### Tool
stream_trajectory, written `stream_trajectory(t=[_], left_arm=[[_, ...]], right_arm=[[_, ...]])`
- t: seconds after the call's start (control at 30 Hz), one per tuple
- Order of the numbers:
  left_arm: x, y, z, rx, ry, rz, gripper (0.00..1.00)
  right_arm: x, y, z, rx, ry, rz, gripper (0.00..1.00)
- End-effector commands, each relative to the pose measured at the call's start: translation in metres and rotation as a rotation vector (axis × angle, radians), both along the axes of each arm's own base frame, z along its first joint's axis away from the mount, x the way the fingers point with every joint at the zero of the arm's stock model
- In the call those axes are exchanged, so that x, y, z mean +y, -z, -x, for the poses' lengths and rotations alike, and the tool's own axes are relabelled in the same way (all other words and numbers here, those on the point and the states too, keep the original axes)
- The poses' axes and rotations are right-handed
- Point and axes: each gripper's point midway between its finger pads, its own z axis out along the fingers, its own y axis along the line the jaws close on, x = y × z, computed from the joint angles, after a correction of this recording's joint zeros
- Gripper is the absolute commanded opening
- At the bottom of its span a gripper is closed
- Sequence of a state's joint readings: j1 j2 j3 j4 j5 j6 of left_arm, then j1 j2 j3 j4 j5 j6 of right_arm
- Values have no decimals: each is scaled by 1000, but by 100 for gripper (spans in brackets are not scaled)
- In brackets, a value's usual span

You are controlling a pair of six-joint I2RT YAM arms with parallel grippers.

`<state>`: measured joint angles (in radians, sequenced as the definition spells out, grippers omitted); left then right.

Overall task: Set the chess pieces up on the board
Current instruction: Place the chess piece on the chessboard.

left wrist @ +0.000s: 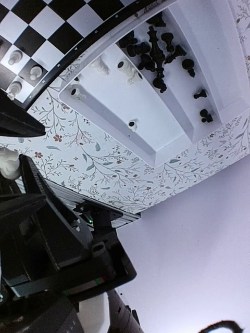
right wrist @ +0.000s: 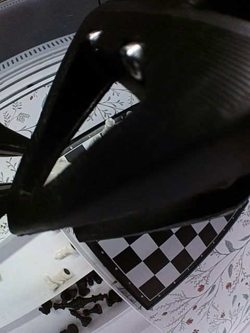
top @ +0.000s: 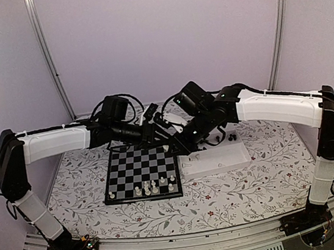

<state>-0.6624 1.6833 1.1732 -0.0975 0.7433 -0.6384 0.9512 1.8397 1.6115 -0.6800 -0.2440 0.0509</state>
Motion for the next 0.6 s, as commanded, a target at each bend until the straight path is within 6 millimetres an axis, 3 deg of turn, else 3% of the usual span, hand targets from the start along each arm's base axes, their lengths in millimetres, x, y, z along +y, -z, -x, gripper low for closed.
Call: stream_trajectory(t=[0.0,0.4,0.57], left_arm=[[3,-8,-3,2,-3,21,40],[3,-2,5,57,36,48,25],[5,1,6,74,33,44,26]], right_arm=[[3,-8,-13,-52,29,-13,10],[-1,-22,-20,-97,69,-31,11],[-2,-26,-21,-106,80,-36,11]])
